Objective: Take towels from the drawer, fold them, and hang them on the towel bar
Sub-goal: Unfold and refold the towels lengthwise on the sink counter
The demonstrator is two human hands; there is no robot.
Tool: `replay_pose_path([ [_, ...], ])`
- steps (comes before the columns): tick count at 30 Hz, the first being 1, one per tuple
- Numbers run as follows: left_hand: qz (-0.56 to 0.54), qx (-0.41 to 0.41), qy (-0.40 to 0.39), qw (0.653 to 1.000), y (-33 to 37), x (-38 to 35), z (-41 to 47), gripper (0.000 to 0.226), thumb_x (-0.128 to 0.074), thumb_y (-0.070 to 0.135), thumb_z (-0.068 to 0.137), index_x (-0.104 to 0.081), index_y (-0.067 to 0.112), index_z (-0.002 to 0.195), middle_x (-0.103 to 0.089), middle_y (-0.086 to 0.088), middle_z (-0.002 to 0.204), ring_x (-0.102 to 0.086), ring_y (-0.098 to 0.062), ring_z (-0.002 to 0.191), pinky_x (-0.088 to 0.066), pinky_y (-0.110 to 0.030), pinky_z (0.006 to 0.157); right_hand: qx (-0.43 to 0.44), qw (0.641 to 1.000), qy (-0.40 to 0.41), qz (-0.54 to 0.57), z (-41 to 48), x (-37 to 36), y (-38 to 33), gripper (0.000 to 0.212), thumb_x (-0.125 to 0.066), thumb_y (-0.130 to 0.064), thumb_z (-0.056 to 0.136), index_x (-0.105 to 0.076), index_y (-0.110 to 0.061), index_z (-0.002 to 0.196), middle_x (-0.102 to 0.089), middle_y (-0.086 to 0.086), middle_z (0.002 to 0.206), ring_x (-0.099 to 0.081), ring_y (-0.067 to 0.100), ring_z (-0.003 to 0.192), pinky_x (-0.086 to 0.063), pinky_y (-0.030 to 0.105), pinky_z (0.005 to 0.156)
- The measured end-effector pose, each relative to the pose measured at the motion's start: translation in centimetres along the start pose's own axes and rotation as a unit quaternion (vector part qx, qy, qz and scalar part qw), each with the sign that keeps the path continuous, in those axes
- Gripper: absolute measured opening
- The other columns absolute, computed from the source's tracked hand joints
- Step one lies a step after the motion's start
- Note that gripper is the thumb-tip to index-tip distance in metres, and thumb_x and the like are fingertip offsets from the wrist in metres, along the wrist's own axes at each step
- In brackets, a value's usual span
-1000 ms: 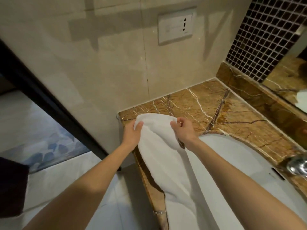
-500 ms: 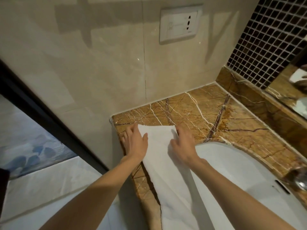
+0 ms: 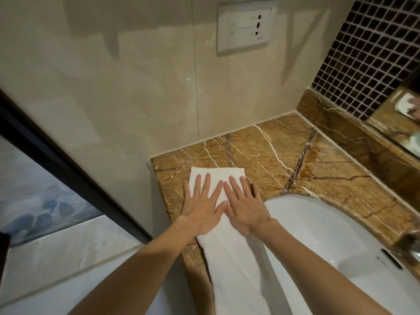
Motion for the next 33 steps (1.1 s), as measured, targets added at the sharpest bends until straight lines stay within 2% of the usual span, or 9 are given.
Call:
replay_pose_path([
  [4, 0.0, -0.028, -0.012, 1.0, -0.4, 0.2, 1.5, 0.064, -0.006, 0.061, 0.093, 0.015, 0.035, 0.147, 0.025, -0.008, 0.156, 0.03, -0.03, 0.14, 0.02, -0.055, 0.11, -0.023, 1.0, 0.004, 0.007, 0.9, -0.3, 0.5, 0.062, -0.003, -0.049, 0.099, 0.014, -0.023, 0.152, 0.016, 0.002, 0.161, 0.02, 0.029, 0.146, 0.016, 0.052, 0.115],
  [10, 0.027, -0.027, -0.021, 0.999, -0.2, 0.9, 1.4, 0.063, -0.003, 0.058, 0.095, 0.017, 0.029, 0.147, 0.026, -0.01, 0.155, 0.031, -0.03, 0.139, 0.023, -0.053, 0.11, -0.036, 0.999, 0.008, -0.004, 0.6, 0.2, 0.4, 0.063, -0.002, -0.048, 0.099, 0.012, -0.019, 0.152, 0.015, 0.006, 0.161, 0.019, 0.031, 0.146, 0.016, 0.051, 0.115],
  [16, 0.074, -0.068, 0.007, 0.995, 1.1, 1.3, -1.3, 0.068, -0.008, 0.057, 0.095, 0.014, 0.021, 0.149, 0.021, -0.014, 0.156, 0.026, -0.032, 0.141, 0.016, -0.055, 0.113, 0.025, 0.999, 0.03, 0.015, -3.3, 0.7, -0.4, 0.061, -0.008, -0.043, 0.101, 0.003, -0.015, 0.154, 0.008, 0.012, 0.161, 0.012, 0.03, 0.148, 0.01, 0.048, 0.119],
  [19, 0.074, -0.07, -0.004, 0.995, 2.0, 1.3, -3.2, 0.073, -0.015, 0.058, 0.094, 0.01, 0.018, 0.15, 0.018, -0.015, 0.157, 0.023, -0.033, 0.142, 0.012, -0.054, 0.114, 0.004, 0.999, 0.016, 0.043, -5.2, 0.3, -0.5, 0.06, -0.013, -0.042, 0.102, 0.002, -0.016, 0.154, 0.01, 0.012, 0.161, 0.013, 0.032, 0.148, 0.008, 0.048, 0.119],
  [21, 0.055, -0.059, -0.007, 0.997, 2.7, 1.4, -4.9, 0.074, -0.016, 0.059, 0.093, 0.006, 0.016, 0.151, 0.013, -0.015, 0.158, 0.018, -0.032, 0.144, 0.012, -0.052, 0.115, -0.031, 0.994, 0.022, 0.098, -6.5, 0.0, -0.7, 0.06, -0.018, -0.042, 0.102, -0.002, -0.016, 0.154, 0.009, 0.011, 0.161, 0.013, 0.031, 0.148, 0.005, 0.049, 0.119],
  [23, 0.042, -0.057, -0.005, 0.998, 3.6, 1.3, -6.5, 0.075, -0.017, 0.058, 0.094, 0.004, 0.014, 0.151, 0.009, -0.017, 0.158, 0.012, -0.032, 0.145, 0.012, -0.048, 0.116, -0.088, 0.979, 0.037, 0.18, -7.9, -0.4, -0.7, 0.059, -0.023, -0.04, 0.101, -0.008, -0.016, 0.153, 0.003, 0.012, 0.162, 0.007, 0.03, 0.148, -0.001, 0.05, 0.118],
  [26, 0.035, -0.055, -0.024, 0.998, 4.7, 0.4, -8.6, 0.076, -0.015, 0.061, 0.093, 0.01, 0.016, 0.15, 0.012, -0.019, 0.157, 0.016, -0.033, 0.144, 0.013, -0.045, 0.115, -0.167, 0.951, 0.047, 0.256, -10.3, -1.5, -0.5, 0.057, -0.026, -0.039, 0.101, -0.012, -0.016, 0.151, -0.008, 0.014, 0.16, -0.003, 0.03, 0.148, -0.012, 0.049, 0.118],
  [30, 0.035, -0.04, -0.045, 0.998, 4.8, -1.2, -10.1, 0.078, -0.01, 0.068, 0.089, 0.02, 0.025, 0.147, 0.021, -0.017, 0.155, 0.022, -0.034, 0.142, 0.01, -0.048, 0.117, -0.174, 0.953, 0.026, 0.246, -12.7, -2.9, -0.6, 0.06, -0.022, -0.042, 0.102, -0.004, -0.018, 0.154, -0.004, 0.013, 0.161, -0.004, 0.03, 0.148, -0.015, 0.046, 0.118],
  [33, 0.053, -0.044, -0.025, 0.997, 4.4, -2.1, -10.6, 0.08, -0.003, 0.073, 0.085, 0.025, 0.027, 0.145, 0.024, -0.016, 0.154, 0.025, -0.035, 0.141, 0.009, -0.049, 0.117, -0.171, 0.954, 0.013, 0.245, -13.8, -3.6, -0.9, 0.061, -0.019, -0.045, 0.101, -0.001, -0.021, 0.154, -0.002, 0.014, 0.161, -0.004, 0.031, 0.148, -0.016, 0.047, 0.116],
])
Point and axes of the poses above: each hand's wrist, its own z-axis towards the middle knuckle, its own x-axis out of the back of the hand, y = z × x, the point moved 6 cm from there along z, towards the middle knuckle
